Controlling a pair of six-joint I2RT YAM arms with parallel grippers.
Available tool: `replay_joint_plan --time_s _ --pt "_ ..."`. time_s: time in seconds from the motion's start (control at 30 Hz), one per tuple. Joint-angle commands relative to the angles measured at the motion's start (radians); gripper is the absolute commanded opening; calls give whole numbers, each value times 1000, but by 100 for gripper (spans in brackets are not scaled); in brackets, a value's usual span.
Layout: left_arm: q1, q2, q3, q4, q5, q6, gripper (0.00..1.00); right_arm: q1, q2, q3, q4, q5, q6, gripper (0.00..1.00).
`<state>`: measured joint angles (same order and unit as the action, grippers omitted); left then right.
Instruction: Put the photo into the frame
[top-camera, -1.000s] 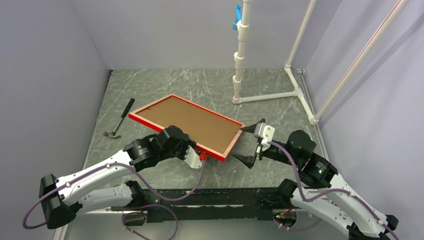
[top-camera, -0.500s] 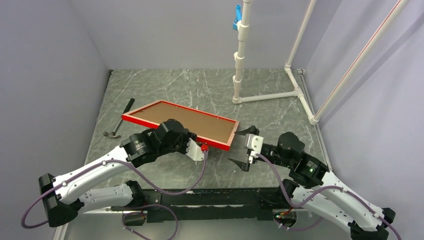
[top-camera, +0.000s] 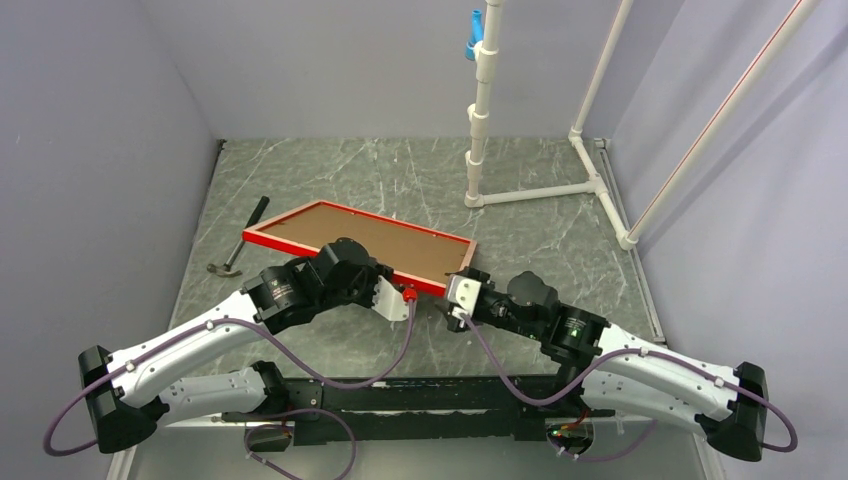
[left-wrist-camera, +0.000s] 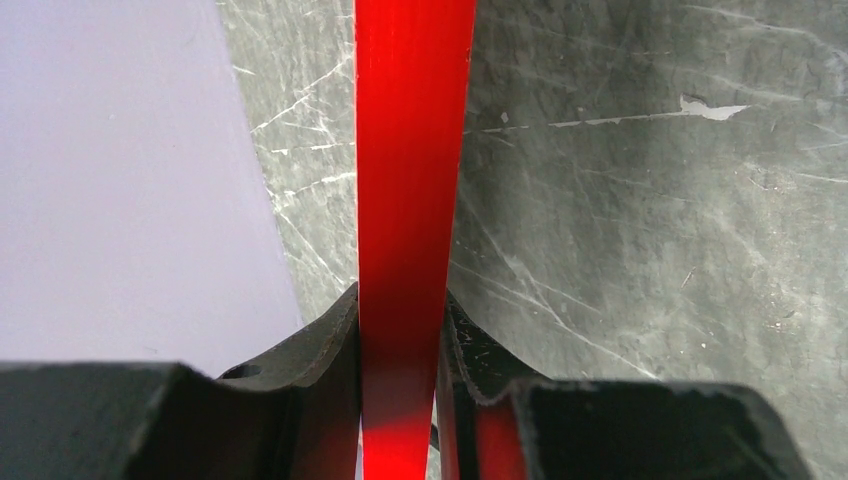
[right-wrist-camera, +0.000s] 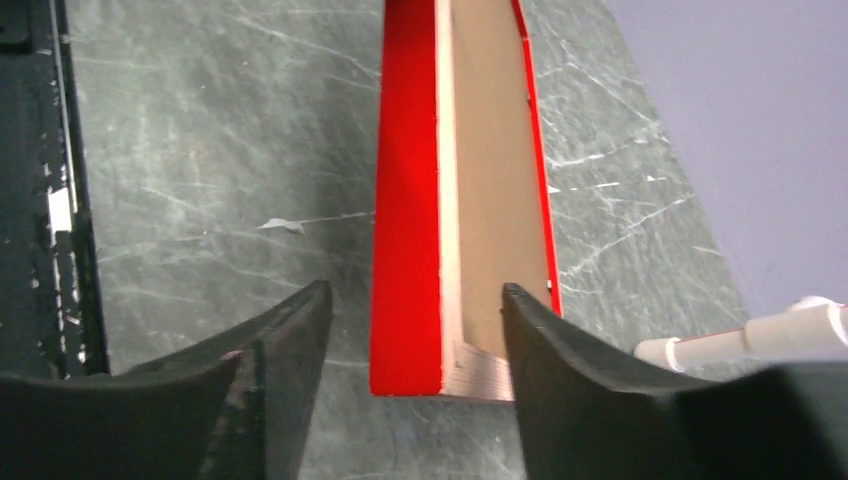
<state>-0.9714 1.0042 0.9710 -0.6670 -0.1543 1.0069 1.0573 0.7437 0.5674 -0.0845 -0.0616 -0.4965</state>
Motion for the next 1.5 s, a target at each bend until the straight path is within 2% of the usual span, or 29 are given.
replay_joint_plan --time_s 0.0,0.07,0.23,0.33,0.37,0.43,0.5,0.53,0.73,1.0,1.23,1.47 --pt "5 -19 58 45 -34 -46 0 7 0 4 143 59 -17 52" --pt "5 -25 53 52 -31 -48 0 6 12 21 123 88 -5 38" --pt "5 -29 42 62 -35 -49 0 5 25 45 99 99 11 24" --pt "5 -27 46 67 -42 -50 2 5 25 54 89 100 9 11" --pt "5 -27 46 73 -49 -53 13 5 25 57 89 106 9 7" --pt "5 -25 51 84 -61 -59 64 5 27 65 64 113 5 1" --pt "5 -26 50 103 -76 -58 91 6 28 75 52 113 3 0" --pt "5 -28 47 117 -87 -54 98 6 30 81 49 112 3 0" --pt "5 -71 77 198 -105 -91 99 6 38 143 3 110 39 0" --pt "5 -214 96 404 -19 -221 100 5 69 269 -88 67 110 0" --pt "5 -347 10 571 35 -343 99 -2 121 399 -195 -28 216 0" --pt "5 -379 -18 567 33 -470 100 -96 171 505 -279 -215 331 0"
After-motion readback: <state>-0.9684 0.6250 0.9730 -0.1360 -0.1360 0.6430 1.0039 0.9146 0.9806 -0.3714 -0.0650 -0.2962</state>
